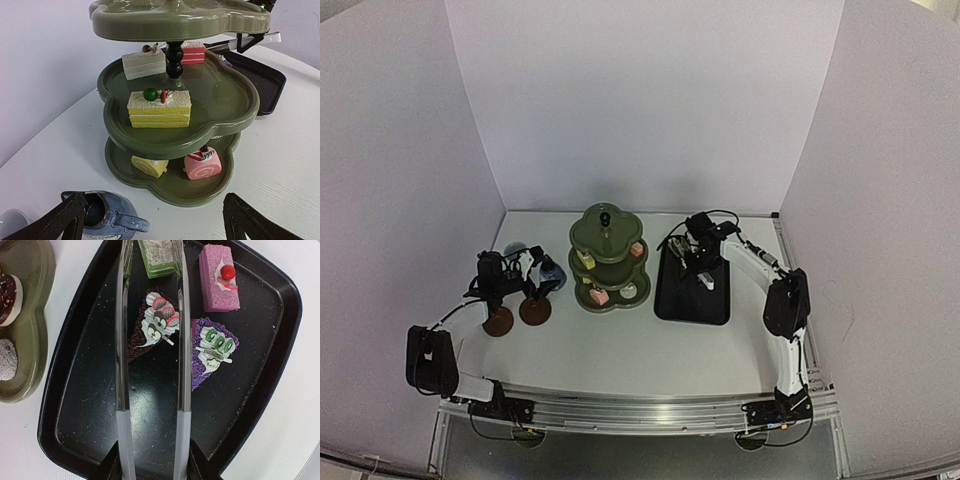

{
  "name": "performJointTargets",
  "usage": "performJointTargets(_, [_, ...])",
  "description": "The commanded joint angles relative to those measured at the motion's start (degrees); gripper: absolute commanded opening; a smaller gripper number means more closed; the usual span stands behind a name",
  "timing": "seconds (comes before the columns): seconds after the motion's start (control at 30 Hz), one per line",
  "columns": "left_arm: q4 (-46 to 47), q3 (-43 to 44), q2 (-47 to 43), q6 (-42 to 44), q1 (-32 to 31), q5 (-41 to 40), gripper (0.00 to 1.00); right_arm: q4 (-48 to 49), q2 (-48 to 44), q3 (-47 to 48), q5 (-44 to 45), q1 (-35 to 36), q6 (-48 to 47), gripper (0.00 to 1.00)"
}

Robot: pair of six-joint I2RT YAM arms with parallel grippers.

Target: Serve the afternoon tea

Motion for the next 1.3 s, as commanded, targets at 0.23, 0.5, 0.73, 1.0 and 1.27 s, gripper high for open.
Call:
performJointTargets(0.23, [-0.7, 0.6, -0.9, 1.1, -0.2, -0.2, 0.96, 0.8, -1.7, 4.0, 2.7, -0.2, -2.3, 0.35])
performJointTargets(0.5, [-0.9, 0.5, -1.1, 1.4, -0.3, -0.2, 0.96, 0.5, -2.5, 2.3, 3.9, -0.2, -3.6, 0.34])
performJointTargets(0.73, [-1.2, 0.5, -1.1, 1.5, -0.3, -0.2, 0.96, 0.5, -1.0, 2.8, 2.1, -1.1, -4.2, 0.35])
performJointTargets(1.0, [-1.5, 0.6, -1.3, 1.5, -0.2, -0.4, 0.96, 0.5, 0.8, 3.3, 0.4, -1.3, -4.8, 0.36])
performJointTargets(1.27, [-1.5, 0.6, -1.2, 1.7, -0.2, -0.3, 0.96, 0.4, 2.0, 3.7, -2.3, -1.4, -5.3, 0.35])
